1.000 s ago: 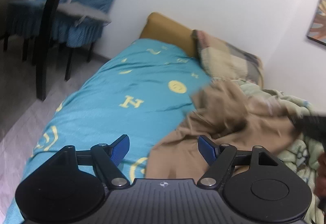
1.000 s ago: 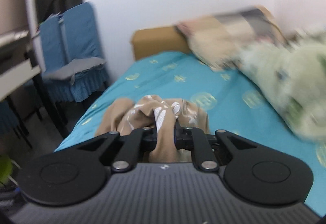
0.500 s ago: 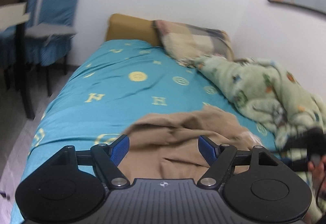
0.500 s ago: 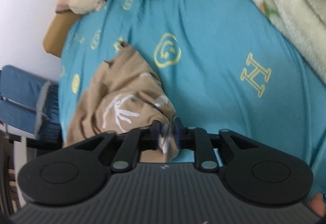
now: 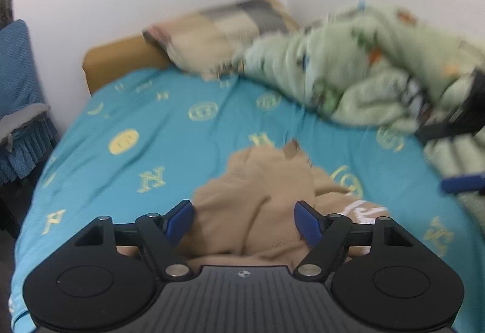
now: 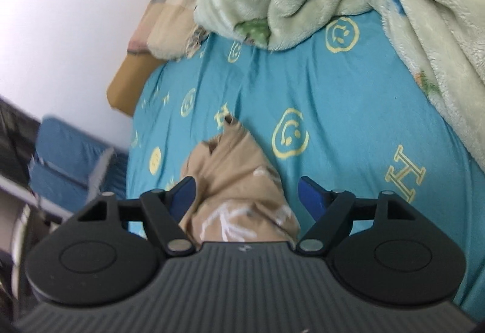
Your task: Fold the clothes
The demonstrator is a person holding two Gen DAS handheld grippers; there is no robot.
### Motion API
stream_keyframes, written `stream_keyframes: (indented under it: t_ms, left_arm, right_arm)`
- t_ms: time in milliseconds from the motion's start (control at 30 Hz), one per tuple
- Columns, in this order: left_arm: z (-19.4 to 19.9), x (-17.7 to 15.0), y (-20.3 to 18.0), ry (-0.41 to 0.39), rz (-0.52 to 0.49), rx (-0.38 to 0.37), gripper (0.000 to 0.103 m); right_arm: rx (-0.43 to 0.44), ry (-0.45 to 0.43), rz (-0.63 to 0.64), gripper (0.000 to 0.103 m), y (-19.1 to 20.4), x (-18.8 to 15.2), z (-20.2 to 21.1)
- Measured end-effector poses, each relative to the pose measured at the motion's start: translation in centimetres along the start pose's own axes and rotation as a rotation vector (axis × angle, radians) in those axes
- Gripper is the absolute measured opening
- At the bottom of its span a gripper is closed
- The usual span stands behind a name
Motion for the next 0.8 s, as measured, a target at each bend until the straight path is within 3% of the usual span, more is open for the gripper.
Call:
stream_keyframes:
  t_ms: [33,100,167,267,367,500,700,800]
  left_arm:
    - [-0.3,0.2,0.5,0.005,0.033,-0.007,0.068]
    - [-0.9,0.7,1.5,0.015,0.099,-0.021,0.026]
    - [-1.5,1.1,2.5,0.025,0.165,-0.036,0.008]
    - [-2.2,1.9,4.1,0.038,0.265,-0.057,0.002]
    - [1.1,3.3,7.9,-0.012,0.39,-0.092,0.002]
    - [6.4,3.6,12.7,-0.069,0.477,-0.089,0.002]
    - [14.3,-0.1,19.6,-0.148,0.594,-0.025,0.001]
    - [17.0,-3.1,22.6,-0.159,0.643,0.015,0.001]
  right_arm:
    - [-0.001,-0.011,-0.001,0.077,-0.2,0.5,-0.2]
    - [-0.008,-0.032,0.01,0.077,-0.5,1.4,-0.9]
    - [-0.011,-0.034,0.034,0.077,-0.7,1.8,-1.9]
    - [0.012,0.022,0.089,0.068,-0.1,1.6,-4.2]
    - [0.085,0.053,0.173,0.068,1.9,0.8,-5.5]
    - [0.211,0.057,0.358,0.068,5.9,-0.9,-5.6]
    - [0.344,0.178,0.597,0.069,9.9,-5.8,-5.5]
    - [0.307,0.226,0.741,0.069,10.5,-9.1,-5.9]
Point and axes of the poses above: each gripper's, at about its wrist camera, not at the fingertips, and z roughly against the way its jaws point, y to its left, x to its top, the point moved 6 cm from there along -z, roughly the way its jaws point, and after that the axes turned 7 degrees about x, right-handed, at the moved point
